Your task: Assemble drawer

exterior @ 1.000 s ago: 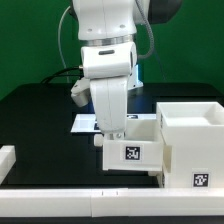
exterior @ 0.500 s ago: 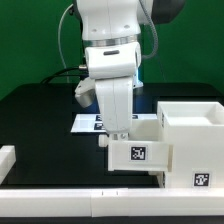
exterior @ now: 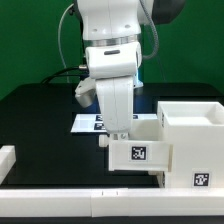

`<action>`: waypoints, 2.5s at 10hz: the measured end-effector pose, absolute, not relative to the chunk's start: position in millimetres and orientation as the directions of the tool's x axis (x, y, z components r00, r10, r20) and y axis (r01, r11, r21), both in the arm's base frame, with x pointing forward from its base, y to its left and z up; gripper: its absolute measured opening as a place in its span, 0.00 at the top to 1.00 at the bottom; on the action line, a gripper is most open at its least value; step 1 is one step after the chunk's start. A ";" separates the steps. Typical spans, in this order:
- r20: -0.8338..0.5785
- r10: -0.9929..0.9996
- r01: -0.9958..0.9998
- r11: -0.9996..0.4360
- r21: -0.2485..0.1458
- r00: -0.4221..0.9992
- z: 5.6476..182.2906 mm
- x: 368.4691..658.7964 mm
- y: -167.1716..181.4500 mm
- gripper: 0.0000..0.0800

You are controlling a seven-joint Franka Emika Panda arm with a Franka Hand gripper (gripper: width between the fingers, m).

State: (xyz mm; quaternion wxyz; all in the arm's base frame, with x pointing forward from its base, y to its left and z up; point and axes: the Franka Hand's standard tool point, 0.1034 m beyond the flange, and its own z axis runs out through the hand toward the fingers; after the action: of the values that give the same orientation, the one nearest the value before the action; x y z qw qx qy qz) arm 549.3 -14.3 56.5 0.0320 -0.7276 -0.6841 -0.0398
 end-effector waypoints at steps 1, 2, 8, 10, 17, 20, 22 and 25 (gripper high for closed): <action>0.102 0.993 0.998 -0.062 0.008 0.061 56.8 549.8 -14.3 0.95; 0.102 0.993 0.998 -0.062 0.010 0.060 57.6 551.0 -13.9 0.95; 0.105 0.993 0.998 -0.058 0.009 0.057 57.8 551.8 -6.6 0.95; 0.108 0.993 0.998 -0.055 0.009 0.054 56.8 552.0 -2.4 0.95; 0.123 0.992 0.999 -0.040 0.008 0.038 55.8 554.7 22.5 0.93; 0.113 0.993 0.999 -0.038 0.007 0.037 71.5 556.6 21.3 0.52; 0.094 0.995 0.999 -0.040 -0.011 0.041 96.8 558.1 10.2 0.27; 0.082 0.996 0.999 -0.039 -0.029 0.042 111.2 560.9 -22.8 0.19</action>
Offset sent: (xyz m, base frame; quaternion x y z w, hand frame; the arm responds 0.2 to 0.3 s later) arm 0.0138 0.0175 0.0061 -0.0161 -0.0036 -0.0067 0.9998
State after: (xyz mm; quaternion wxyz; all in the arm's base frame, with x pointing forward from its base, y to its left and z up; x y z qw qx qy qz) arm 560.9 -22.8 111.2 0.0388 -0.7206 -0.6920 -0.0194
